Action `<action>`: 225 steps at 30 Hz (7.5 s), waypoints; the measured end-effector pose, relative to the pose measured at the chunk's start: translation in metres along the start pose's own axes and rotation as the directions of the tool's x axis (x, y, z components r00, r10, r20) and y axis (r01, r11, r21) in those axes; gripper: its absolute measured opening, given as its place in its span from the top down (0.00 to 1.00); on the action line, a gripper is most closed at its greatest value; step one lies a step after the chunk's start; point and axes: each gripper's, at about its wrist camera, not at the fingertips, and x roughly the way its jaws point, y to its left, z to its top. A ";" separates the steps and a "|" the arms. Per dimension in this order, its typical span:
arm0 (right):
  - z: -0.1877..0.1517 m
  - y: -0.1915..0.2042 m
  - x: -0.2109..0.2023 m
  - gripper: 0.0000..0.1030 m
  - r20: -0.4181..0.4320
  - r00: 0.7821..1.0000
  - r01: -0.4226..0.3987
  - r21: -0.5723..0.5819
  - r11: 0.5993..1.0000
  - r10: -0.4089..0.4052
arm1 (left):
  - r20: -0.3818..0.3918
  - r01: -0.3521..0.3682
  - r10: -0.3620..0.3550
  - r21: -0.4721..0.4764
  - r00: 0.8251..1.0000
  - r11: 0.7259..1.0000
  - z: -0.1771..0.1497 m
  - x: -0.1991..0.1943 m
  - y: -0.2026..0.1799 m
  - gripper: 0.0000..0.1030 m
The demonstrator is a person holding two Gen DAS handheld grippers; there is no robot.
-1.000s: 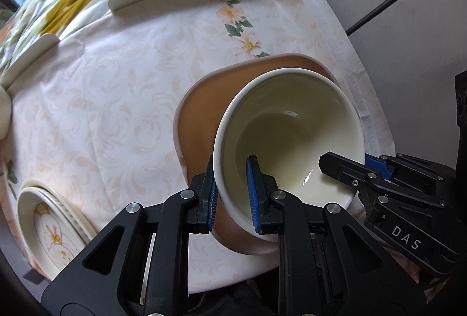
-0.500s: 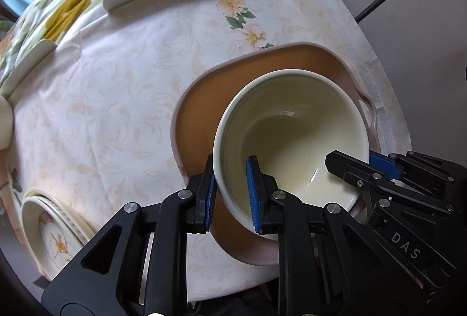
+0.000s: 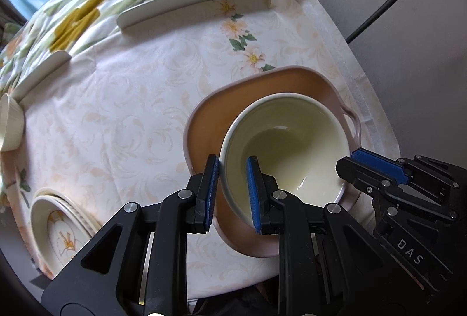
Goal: Organize plates and bowls
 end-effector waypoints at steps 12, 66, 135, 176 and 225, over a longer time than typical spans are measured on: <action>-0.025 0.026 -0.038 0.83 0.062 0.997 -0.024 -0.224 0.974 0.039 | 0.248 -0.011 0.033 -0.090 0.968 0.996 -0.011 -0.076 0.005 0.18; 0.161 0.425 0.236 0.82 -0.352 0.891 -0.430 -0.459 0.777 0.285 | 0.212 0.114 0.107 -0.811 0.971 0.573 -0.065 0.001 0.495 0.79; 0.009 -0.007 -0.009 0.82 -0.012 0.984 -0.176 -0.139 0.975 0.176 | 0.068 0.068 -0.050 -0.313 0.996 0.947 -0.034 -0.016 -0.006 0.79; -0.003 0.008 0.002 0.82 0.037 0.996 -0.067 -0.297 0.953 0.082 | 0.079 -0.156 0.179 -0.241 0.981 0.958 -0.026 -0.003 -0.020 0.79; -0.003 -0.010 0.010 0.19 -0.121 0.982 0.088 -0.398 0.913 -0.147 | -0.104 -0.121 0.113 -0.072 0.988 0.990 -0.050 0.008 0.029 0.04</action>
